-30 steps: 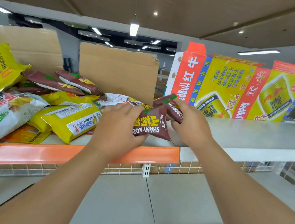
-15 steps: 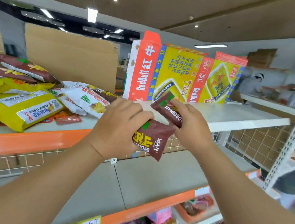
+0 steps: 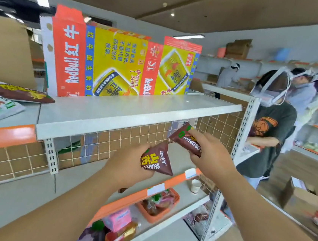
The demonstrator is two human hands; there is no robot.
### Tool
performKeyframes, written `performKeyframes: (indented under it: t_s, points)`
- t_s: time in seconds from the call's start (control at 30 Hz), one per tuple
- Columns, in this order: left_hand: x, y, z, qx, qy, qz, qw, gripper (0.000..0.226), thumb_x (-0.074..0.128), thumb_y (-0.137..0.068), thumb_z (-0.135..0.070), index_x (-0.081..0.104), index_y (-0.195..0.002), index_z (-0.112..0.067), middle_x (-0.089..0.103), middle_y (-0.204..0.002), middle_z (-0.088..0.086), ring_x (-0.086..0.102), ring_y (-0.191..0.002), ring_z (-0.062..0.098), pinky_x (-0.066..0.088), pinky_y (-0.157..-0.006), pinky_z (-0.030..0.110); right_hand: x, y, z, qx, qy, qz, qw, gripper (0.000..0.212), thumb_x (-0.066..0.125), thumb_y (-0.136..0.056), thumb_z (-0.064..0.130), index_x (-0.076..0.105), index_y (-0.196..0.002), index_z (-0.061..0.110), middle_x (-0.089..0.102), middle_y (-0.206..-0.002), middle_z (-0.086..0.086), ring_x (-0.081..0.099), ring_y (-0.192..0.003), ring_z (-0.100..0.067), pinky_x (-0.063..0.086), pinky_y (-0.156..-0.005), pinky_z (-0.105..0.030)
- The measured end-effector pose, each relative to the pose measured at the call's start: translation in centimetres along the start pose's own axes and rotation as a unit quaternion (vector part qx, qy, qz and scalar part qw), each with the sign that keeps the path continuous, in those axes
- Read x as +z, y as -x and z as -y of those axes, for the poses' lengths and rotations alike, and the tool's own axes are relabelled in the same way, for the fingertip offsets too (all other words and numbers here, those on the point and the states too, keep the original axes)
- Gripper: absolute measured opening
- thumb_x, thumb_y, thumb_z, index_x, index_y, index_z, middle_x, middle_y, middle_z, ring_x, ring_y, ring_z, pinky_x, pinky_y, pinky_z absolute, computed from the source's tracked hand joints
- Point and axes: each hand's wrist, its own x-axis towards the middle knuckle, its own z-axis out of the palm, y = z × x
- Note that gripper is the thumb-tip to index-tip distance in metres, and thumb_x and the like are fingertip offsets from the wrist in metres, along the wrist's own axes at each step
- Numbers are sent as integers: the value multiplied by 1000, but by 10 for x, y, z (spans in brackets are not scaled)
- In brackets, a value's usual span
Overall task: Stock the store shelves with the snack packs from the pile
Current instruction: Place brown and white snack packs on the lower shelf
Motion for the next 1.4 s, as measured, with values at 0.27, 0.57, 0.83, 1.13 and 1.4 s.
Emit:
performKeyframes:
  t_s: [0.27, 0.57, 0.83, 1.13, 1.4]
  points:
    - [91, -44, -46, -56, 15, 17, 998, 56, 62, -60, -58, 57, -111, -37, 65, -95, -11, 62, -88, 17, 51, -74, 35, 0, 21, -120, 32, 8, 39, 999, 71, 70, -78, 25, 42, -142, 37, 60, -113, 0, 58, -103, -27, 51, -84, -39]
    - [134, -91, -3, -126, 4, 47, 991, 64, 60, -56, -67, 48, -112, -38, 65, -92, -11, 62, -85, 19, 52, -73, 36, 84, -19, -152, 20, -17, 109, 994, 67, 70, -81, 31, 40, -140, 42, 61, -114, -1, 59, -103, -26, 54, -82, -42]
    - [207, -157, 66, -192, -3, 60, 980, 50, 73, -77, -45, 43, -116, -33, 66, -91, -8, 63, -84, 23, 48, -68, 34, 174, -74, -180, 43, -40, 179, 982, 66, 64, -80, 24, 40, -137, 44, 57, -107, 1, 59, -101, -26, 54, -80, -42]
    - [286, -195, 103, -180, -137, 119, 967, 64, 55, -90, -40, 30, -149, -37, 62, -124, -5, 59, -111, 27, 47, -90, 43, 249, -125, -229, 39, 9, 246, 968, 65, 64, -84, 28, 40, -143, 44, 58, -109, -1, 60, -101, -30, 54, -84, -43]
    - [345, -206, 89, -268, -229, 126, 927, 89, 47, -81, -65, 9, -156, -35, 48, -140, -1, 49, -119, 30, 42, -89, 47, 307, -160, -278, -97, 121, 285, 946, 70, 54, -88, 12, 33, -146, 47, 54, -129, 4, 53, -111, -27, 42, -96, -47]
